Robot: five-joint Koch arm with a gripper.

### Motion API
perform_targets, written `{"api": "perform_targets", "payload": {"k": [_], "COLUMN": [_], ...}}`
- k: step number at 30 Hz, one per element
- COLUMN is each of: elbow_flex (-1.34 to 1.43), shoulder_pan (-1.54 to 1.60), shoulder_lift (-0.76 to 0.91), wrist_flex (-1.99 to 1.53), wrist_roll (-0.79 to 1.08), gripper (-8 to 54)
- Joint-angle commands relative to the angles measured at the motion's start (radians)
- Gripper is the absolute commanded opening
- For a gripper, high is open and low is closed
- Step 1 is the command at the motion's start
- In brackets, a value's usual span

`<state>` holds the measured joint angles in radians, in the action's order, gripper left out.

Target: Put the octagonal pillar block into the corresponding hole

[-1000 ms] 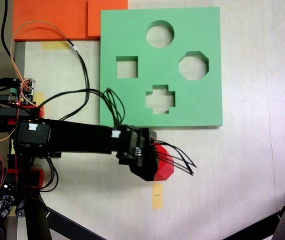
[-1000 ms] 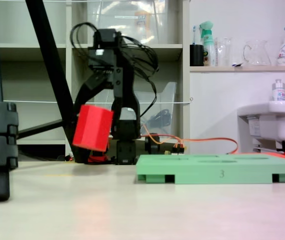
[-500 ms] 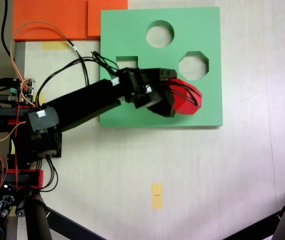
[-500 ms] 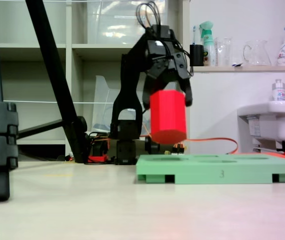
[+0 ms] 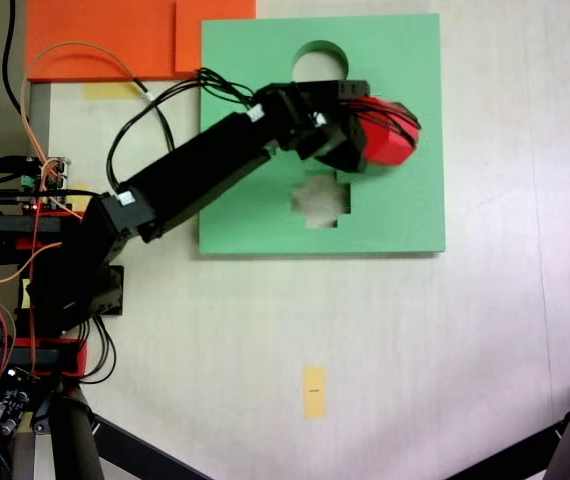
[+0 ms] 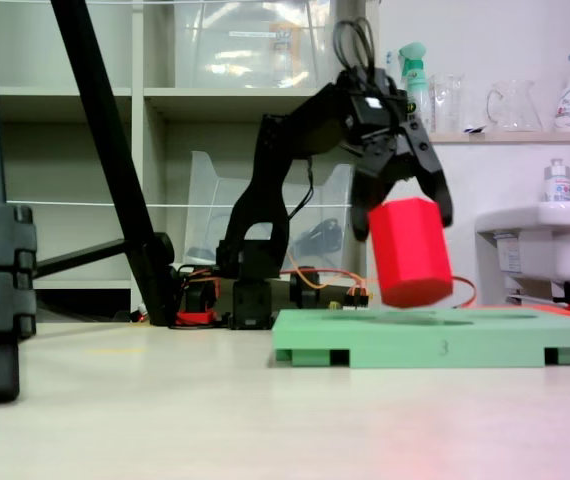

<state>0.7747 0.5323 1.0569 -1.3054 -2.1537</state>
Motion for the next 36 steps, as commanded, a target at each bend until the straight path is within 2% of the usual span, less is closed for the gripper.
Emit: {"api": "perform_targets", "payload": {"k": [1, 28, 36], "elbow_flex": [-0.089, -0.129, -0.130], "shoulder_pan": [0.025, 0.066, 0.060], "shoulder_lift": [0.018, -0.081, -0.103], "wrist_flex": [0.083, 0.091, 0.091], "wrist_roll": [-0.037, -0.060, -0.152], "gripper": [18.9, 19.0, 19.2]}}
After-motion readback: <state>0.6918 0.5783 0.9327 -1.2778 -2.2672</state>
